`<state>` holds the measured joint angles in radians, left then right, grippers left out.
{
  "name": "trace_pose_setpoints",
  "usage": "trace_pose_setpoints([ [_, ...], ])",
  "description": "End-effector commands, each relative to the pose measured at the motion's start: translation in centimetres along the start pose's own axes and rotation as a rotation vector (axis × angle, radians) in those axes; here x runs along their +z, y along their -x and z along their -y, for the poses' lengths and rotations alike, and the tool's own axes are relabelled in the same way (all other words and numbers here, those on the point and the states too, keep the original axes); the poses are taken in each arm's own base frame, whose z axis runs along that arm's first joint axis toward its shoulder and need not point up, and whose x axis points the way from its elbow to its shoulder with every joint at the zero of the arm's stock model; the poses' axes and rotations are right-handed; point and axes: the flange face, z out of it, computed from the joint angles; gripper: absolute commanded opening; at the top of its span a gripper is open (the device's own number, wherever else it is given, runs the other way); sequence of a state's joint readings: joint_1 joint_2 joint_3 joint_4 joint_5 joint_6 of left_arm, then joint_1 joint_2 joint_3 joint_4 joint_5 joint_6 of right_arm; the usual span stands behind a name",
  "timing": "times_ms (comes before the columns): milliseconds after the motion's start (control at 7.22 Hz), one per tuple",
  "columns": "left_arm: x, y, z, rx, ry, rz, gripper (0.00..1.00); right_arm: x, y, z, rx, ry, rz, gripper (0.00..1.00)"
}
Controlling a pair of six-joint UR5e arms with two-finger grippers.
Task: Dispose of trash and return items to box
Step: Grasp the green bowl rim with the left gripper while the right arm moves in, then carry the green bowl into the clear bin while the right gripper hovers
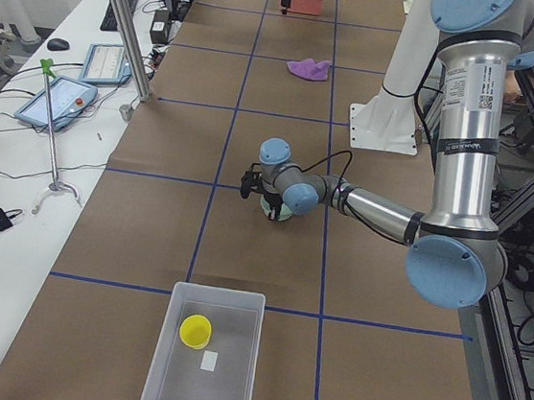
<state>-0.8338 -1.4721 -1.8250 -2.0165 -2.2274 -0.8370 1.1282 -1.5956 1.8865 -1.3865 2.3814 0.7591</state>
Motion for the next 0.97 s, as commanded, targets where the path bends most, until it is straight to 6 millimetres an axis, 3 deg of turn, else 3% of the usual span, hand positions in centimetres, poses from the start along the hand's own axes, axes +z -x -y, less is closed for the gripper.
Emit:
trace_pose_setpoints([
  [0,-4.8,5.6,1.2,0.061,-0.002,-0.057,0.0,1.0,1.7,-0.9,-0.011,0.011,-0.009,1.0],
  [416,-13.2,17.6,3.9,0.144,-0.009,0.016,0.0,3.1,4.4,-2.4,-0.014,0.003,0.005,1.0],
  [554,-16.2,22.7,6.3,0.162,-0.029,0.032,0.0,4.2,5.7,-3.2,-0.001,-0.013,0.012,1.0],
  [831,-18.1,34.1,10.4,0.202,-0.036,0.034,0.0,4.7,6.4,-3.6,-0.008,-0.019,0.02,1.0],
])
